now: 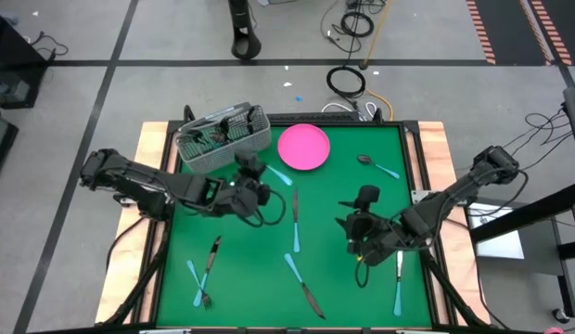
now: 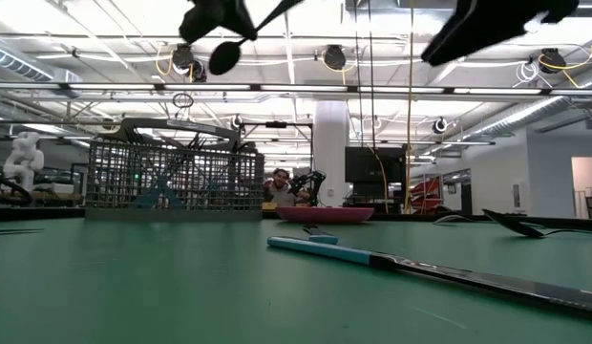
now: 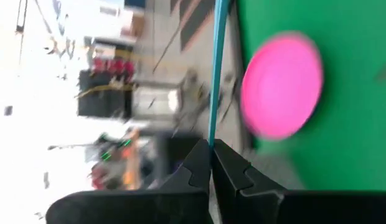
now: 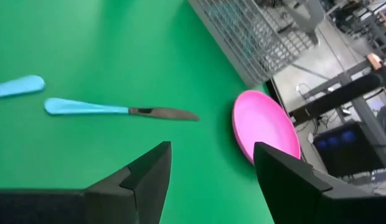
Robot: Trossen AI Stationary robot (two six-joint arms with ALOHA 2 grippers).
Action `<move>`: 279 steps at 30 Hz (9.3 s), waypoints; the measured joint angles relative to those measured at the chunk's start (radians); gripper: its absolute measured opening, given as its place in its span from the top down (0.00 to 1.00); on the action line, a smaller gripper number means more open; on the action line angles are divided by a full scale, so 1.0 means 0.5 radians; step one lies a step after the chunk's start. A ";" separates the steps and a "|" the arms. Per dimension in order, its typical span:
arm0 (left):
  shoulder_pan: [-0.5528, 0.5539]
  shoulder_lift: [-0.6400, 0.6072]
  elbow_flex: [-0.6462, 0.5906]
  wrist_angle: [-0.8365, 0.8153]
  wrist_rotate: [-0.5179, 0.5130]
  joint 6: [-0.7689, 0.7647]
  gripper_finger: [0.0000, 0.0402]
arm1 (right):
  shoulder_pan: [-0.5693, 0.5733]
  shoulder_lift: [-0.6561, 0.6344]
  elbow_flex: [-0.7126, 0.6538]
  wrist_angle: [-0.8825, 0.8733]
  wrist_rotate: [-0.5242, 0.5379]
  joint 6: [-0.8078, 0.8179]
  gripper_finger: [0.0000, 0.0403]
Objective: Sort silverware
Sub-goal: Put the blue spoon into the gray silverware holder
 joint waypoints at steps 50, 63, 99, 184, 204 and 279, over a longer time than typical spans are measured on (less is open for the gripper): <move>1.120 0.138 -0.120 -0.646 -0.508 1.516 1.00 | -0.136 -0.239 -0.263 0.135 -0.204 0.097 0.46; 1.131 0.273 -0.120 -0.655 -0.497 1.527 1.00 | -0.150 -0.239 -0.262 0.134 -0.206 0.087 0.46; 1.193 0.303 -0.120 -0.684 -0.359 1.515 0.75 | -0.148 -0.238 -0.261 0.131 -0.276 0.177 0.46; 0.305 0.433 -0.811 -0.025 1.975 -1.941 0.75 | -0.276 -0.238 -0.261 0.330 -0.623 -0.130 0.46; 0.284 0.422 -0.582 -0.444 1.838 -1.802 0.99 | -0.277 -0.238 -0.261 0.345 -0.621 -0.144 0.46; 1.059 0.682 0.136 -1.097 -0.417 1.394 0.93 | -0.346 -0.238 -0.261 0.354 -0.623 -0.198 0.46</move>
